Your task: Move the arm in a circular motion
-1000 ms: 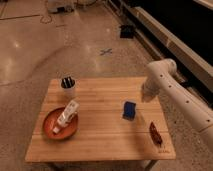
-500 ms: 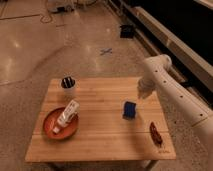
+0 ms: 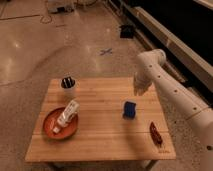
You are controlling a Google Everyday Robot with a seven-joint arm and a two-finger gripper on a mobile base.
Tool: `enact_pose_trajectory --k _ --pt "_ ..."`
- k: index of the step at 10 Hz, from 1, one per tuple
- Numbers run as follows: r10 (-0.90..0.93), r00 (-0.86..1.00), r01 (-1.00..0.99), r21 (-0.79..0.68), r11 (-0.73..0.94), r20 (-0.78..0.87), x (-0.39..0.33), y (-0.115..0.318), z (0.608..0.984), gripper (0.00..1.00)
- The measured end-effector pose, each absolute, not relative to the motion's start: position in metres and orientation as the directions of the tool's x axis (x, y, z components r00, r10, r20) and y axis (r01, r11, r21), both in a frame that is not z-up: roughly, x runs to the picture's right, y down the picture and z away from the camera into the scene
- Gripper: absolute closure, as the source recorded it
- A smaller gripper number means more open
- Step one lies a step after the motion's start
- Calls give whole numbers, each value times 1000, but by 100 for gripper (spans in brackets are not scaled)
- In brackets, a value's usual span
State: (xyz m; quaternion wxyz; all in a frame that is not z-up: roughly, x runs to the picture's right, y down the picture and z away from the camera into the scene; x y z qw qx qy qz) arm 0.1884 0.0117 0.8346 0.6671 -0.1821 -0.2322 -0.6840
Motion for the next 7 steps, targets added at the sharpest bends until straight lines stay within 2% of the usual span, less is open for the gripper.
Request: enact_pose_trajectory --k 3,7 --pt "-822 -62 997 78 -22 566 178 5 817 66" --pt "-824 -70 997 75 -34 562 162 4 822 66"
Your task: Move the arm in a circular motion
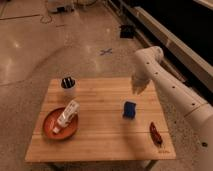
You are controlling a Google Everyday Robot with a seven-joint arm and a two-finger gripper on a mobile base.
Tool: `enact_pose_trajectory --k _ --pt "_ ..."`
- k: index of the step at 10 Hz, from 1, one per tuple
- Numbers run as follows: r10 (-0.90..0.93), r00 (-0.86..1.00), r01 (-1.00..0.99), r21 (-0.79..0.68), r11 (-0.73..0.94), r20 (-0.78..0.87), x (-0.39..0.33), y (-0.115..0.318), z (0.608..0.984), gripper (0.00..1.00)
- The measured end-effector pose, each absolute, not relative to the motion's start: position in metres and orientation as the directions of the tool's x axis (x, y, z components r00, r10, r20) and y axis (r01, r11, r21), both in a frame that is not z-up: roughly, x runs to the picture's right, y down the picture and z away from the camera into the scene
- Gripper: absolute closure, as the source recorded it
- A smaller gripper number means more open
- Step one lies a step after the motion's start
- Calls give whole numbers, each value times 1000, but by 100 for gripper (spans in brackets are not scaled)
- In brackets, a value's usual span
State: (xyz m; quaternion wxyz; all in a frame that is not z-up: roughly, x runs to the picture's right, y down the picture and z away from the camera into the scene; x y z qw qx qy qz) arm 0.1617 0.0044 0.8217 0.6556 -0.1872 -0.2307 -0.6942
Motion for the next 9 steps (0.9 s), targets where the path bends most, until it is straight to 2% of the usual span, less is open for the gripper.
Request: enact_pose_trajectory --k 3,6,9 --pt "-806 -127 991 106 -80 578 137 -22 809 66" --pt "-802 -135 990 102 -93 582 142 -11 812 66" --pt "-797 -190 981 133 -138 574 113 -17 811 66"
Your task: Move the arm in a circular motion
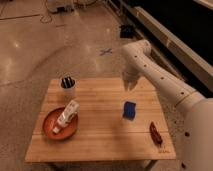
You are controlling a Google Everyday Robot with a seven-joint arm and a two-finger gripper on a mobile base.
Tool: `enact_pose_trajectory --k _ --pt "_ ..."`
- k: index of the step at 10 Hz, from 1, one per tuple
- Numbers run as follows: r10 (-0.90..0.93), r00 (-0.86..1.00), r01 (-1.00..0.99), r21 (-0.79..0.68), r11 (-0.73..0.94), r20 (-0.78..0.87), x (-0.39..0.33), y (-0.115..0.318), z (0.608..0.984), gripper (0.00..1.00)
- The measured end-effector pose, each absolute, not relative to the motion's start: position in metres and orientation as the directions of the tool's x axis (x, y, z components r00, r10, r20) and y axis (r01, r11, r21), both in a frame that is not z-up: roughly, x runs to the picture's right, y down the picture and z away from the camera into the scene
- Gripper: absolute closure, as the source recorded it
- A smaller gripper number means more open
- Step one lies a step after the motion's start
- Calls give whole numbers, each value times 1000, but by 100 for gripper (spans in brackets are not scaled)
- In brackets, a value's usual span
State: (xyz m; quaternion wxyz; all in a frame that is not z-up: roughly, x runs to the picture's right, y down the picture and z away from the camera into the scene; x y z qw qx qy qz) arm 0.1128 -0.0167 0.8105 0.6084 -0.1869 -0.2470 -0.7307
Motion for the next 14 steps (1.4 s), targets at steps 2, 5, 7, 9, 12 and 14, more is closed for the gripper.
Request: enact_pose_trajectory --k 2,5,7,9,12,14 --pt "-787 -202 979 131 -154 583 118 -19 809 66" --pt "-777 -226 974 151 -170 588 97 -11 808 66" --pt "-761 -273 962 170 -213 589 88 -23 810 66" --pt "-753 -303 953 184 -241 584 89 -20 809 66" --pt "-745 -332 943 199 -266 579 64 -19 806 66" --pt "-727 -354 935 201 -292 589 45 -23 806 66"
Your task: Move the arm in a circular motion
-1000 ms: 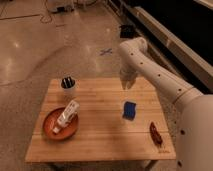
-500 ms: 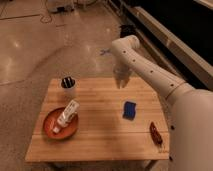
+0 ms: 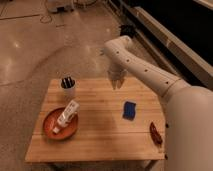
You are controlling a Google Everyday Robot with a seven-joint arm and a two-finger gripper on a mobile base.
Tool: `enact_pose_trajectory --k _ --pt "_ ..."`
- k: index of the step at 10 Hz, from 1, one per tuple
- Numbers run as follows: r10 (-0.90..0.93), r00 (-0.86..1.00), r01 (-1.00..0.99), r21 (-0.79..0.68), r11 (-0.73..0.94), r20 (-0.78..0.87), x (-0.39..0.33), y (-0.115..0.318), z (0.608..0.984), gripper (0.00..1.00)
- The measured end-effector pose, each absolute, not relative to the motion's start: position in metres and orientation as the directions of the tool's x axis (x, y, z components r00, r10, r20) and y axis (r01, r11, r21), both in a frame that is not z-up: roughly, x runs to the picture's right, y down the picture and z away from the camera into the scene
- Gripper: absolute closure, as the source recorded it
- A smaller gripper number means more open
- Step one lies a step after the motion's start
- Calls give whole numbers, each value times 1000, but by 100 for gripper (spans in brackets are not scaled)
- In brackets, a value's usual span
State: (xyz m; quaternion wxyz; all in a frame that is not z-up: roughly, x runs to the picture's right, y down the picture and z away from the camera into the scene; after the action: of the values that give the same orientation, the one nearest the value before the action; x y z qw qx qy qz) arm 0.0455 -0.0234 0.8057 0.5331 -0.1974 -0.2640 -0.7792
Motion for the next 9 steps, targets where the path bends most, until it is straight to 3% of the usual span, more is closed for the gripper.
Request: enact_pose_trajectory --k 3,9 --pt "-706 -396 918 222 -329 588 51 -29 816 66" --pt "-680 -445 894 241 -378 583 13 -3 791 66"
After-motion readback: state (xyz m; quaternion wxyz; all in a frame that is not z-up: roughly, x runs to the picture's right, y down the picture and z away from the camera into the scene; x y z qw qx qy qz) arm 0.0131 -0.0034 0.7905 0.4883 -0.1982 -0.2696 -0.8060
